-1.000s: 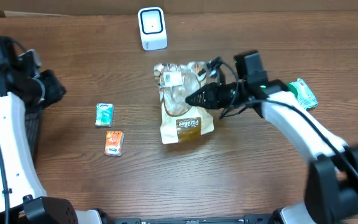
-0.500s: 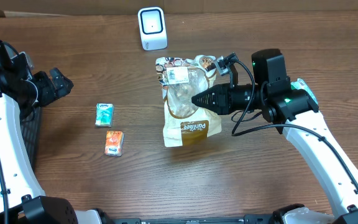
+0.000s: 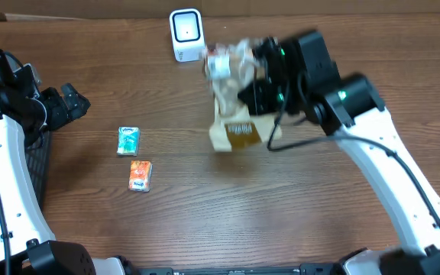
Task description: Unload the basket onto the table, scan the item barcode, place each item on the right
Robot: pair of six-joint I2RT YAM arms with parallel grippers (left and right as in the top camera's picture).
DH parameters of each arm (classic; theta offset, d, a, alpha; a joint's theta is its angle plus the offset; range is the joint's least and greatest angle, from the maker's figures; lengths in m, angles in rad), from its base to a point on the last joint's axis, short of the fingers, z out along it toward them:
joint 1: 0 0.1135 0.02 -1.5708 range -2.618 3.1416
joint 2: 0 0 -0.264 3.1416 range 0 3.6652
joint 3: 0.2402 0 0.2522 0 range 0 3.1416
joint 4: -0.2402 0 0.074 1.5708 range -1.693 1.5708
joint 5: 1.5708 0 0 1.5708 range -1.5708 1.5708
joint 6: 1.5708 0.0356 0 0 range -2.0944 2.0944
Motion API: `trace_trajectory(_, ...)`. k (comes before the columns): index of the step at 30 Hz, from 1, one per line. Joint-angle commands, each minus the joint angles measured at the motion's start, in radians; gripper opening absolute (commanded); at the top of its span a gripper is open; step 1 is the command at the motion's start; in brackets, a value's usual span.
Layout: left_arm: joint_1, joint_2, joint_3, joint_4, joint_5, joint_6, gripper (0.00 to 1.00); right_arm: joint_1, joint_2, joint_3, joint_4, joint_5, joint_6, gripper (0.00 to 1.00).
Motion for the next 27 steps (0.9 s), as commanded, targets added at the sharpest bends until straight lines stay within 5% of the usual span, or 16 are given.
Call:
trace_trajectory(1, 0.001, 0.002, 0.018, 0.001, -0.003, 0.015, 0.99, 0.036, 0.119, 0.177, 0.018, 0.328, -0.104, 0.04)
trace_trajectory(8, 0.001, 0.002, 0.018, 0.001, -0.003, 0.015, 1.00, 0.154, 0.323, 0.207, 0.391, 0.800, -0.414, 0.04)
trace_trajectory(12, 0.001, 0.002, 0.018, 0.001, -0.003, 0.015, 0.99, 0.178, 0.445, 0.207, 0.611, 0.979, -0.705, 0.04)
trace_trajectory(19, 0.001, 0.002, 0.018, 0.001, -0.003, 0.015, 0.99, 0.176, 0.636, 0.207, 0.930, 1.059, -0.997, 0.04)
trace_trajectory(27, 0.001, 0.002, 0.018, 0.001, -0.003, 0.015, 0.99, 0.177, 0.796, 0.207, 1.249, 1.079, -1.151, 0.04)
